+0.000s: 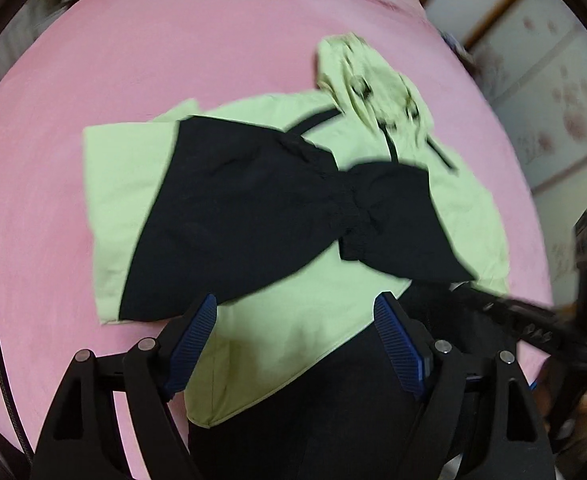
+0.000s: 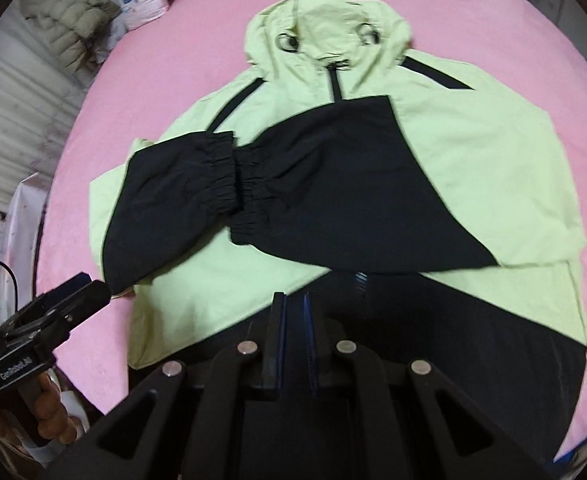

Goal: Fold large clothes
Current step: 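Carry the second sleeve with the left gripper across the jacket front, then grasp the jacket side edge with the left gripper and fold it inward over the sleeves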

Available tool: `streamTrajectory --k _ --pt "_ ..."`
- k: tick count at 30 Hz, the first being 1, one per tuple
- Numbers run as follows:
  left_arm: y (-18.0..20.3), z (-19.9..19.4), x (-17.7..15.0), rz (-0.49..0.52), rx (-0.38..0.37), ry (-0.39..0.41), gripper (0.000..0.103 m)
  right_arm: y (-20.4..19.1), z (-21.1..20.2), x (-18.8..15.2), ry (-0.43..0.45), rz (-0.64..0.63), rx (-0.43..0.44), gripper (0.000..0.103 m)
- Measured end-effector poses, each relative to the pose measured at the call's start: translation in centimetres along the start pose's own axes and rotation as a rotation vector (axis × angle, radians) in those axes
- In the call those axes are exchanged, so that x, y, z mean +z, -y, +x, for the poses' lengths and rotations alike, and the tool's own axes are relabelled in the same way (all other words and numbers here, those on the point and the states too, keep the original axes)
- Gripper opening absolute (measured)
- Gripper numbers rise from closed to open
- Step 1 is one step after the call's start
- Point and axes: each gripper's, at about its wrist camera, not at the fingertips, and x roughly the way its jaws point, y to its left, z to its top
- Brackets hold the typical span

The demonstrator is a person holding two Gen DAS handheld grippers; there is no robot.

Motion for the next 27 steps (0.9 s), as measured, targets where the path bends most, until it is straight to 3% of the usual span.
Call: streamTrajectory --k 2,6,8,10,13,16,20,25,27 --pt "-1.3 -0.7 0.1 -0.083 -0.053 0.027 0.093 -0.8 0.5 0.6 0.005 -0.026 0.03 0.009" --pt "-2.6 -1.9 0.3 -0.162 -0.019 0.097 0.093 -2.8 1.6 2.0 0.04 -0.09 0.086 0.011" --pt "-3.3 -2.2 0.2 -0.188 0.019 0.118 0.093 -3.6 2.8 2.9 0.026 -0.097 0.113 0.032" --pt "-3.9 -2.0 0.0 -0.191 0.09 0.118 0.092 -3.9 4.1 3.7 0.014 -0.073 0.148 0.039" --pt "-5.1 -1.6 -0.9 -0.167 0.16 0.126 0.092 -4.0 6.6 4.7 -0.032 -0.012 0.23 0.039" --pt "-6.7 -1.2 -1.8 -0.179 0.181 0.11 0.092 -4.1 9.2 5.2 -0.073 0.045 0.28 0.039" --pt "-8.9 -0.6 -2.9 -0.191 0.224 0.079 0.092 -4.3 11.6 5.5 -0.095 0.105 0.3 0.039" --pt "-11.3 0.7 -3.9 -0.204 0.241 0.032 0.092 -4.4 12.9 6.5 -0.058 0.159 0.303 0.039" --pt "-11.8 1.2 -4.2 -0.207 0.239 0.019 0.092 -4.5 13.0 7.0 -0.041 0.168 0.299 0.033"
